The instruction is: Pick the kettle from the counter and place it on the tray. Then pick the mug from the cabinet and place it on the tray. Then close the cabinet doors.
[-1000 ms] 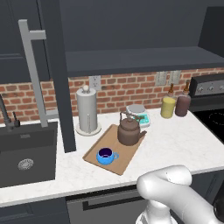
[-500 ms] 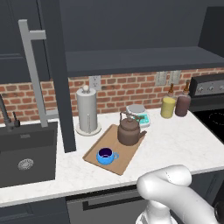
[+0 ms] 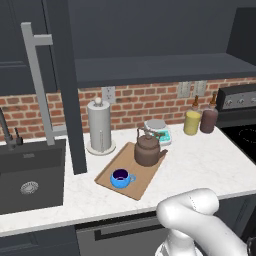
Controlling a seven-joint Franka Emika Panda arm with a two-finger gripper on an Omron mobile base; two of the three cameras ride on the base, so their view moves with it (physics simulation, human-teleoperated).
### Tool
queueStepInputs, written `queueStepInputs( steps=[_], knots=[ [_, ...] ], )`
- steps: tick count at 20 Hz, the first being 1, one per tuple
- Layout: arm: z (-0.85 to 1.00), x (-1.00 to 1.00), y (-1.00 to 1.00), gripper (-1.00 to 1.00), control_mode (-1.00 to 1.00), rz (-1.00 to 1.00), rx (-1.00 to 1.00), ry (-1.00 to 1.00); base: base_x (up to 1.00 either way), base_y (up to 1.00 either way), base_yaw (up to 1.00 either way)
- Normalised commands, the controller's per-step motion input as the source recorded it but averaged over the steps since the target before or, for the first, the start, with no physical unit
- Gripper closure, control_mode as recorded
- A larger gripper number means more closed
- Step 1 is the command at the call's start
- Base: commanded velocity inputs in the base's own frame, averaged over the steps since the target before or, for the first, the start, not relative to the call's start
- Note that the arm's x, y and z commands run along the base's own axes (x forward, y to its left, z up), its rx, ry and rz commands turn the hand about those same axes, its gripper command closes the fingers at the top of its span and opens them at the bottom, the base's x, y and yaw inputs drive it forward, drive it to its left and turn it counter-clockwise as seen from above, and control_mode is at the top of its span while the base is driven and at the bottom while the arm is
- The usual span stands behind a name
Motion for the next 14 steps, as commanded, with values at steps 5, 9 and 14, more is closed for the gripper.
queueStepInputs(
  steps=[5,9,14],
  knots=[
    [0.17,0.00,0.10,1.00,-1.00,0.00,-0.05,-0.14,0.00,0.00,0.00],
    [0.17,-0.03,0.00,1.00,-1.00,0.00,-0.04,-0.03,0.00,0.00,0.00],
    [0.13,-0.22,0.00,1.00,-1.00,-0.01,-0.06,0.00,0.00,0.00,0.00]
  ],
)
